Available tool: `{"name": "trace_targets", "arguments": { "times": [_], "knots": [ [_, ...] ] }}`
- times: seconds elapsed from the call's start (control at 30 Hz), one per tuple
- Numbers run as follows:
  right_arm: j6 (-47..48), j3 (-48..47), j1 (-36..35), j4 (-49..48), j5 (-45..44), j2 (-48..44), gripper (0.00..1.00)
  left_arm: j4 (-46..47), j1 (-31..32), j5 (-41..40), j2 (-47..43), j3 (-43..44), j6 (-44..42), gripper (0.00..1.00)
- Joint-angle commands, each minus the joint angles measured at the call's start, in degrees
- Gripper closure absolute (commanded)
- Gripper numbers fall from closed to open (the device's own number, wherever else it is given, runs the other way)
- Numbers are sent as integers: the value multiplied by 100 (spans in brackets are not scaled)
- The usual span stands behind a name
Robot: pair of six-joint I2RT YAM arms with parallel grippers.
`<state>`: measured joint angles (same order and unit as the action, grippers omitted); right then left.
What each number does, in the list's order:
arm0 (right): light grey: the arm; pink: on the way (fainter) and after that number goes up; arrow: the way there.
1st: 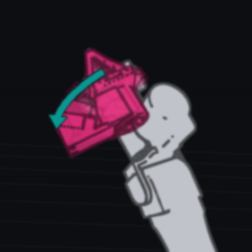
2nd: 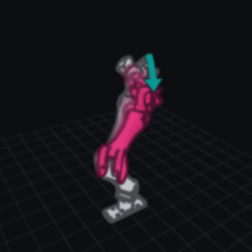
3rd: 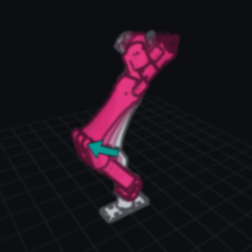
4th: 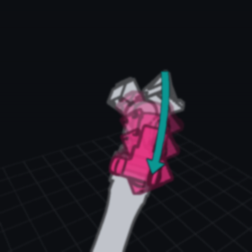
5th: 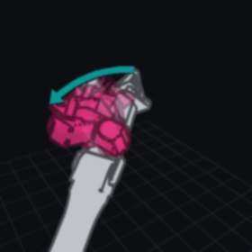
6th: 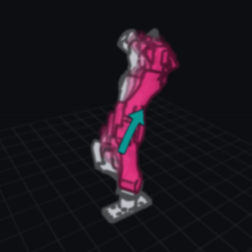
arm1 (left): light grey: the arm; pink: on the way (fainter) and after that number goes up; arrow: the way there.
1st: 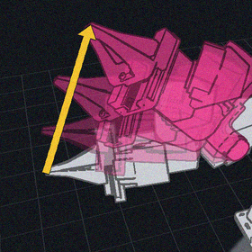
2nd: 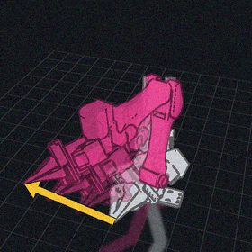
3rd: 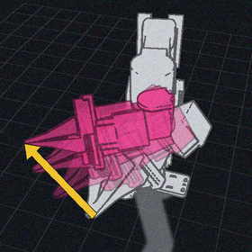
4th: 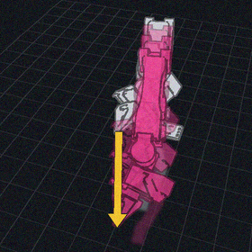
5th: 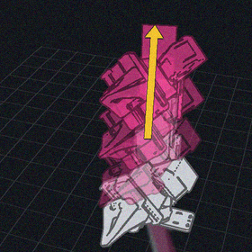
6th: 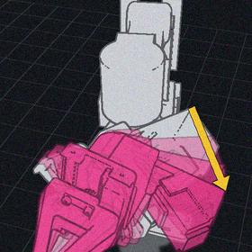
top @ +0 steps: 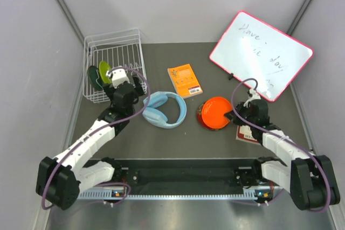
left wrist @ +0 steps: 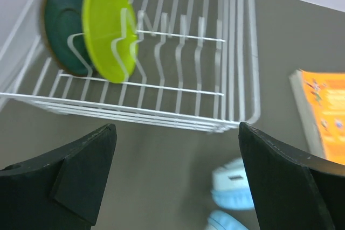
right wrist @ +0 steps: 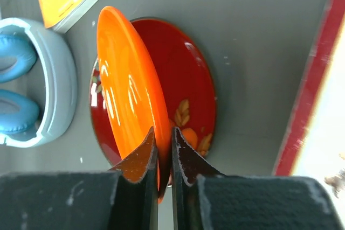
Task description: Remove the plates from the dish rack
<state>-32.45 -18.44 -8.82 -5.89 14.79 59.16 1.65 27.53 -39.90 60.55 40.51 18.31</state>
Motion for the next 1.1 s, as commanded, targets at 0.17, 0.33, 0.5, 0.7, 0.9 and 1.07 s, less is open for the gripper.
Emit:
{"name": "trace_targets", "arguments": {
  "times": [0.17,0.33,0.5,0.7,0.9,1.07],
  "knots": [
    [405,-423,21,156,280,553,71,-121,-1012,518,299,378,226,1],
    [678,-670,12,852,-132,377,53,-121,-1433,702,492,536,217,1],
    [1091,-1074,-23,1529,-625,281,37,-130,-1873,993,712,633,261,1],
    [1267,-1303,-50,1907,-969,202,34,-104,-2120,1011,914,774,270,1],
    [1241,-1101,-59,1697,-1031,-211,34,90,-2550,1011,1300,1063,183,1],
    [1188,-1030,-58,1460,-767,-124,34,835,-2638,676,1748,1143,-11,6]
  ]
}}
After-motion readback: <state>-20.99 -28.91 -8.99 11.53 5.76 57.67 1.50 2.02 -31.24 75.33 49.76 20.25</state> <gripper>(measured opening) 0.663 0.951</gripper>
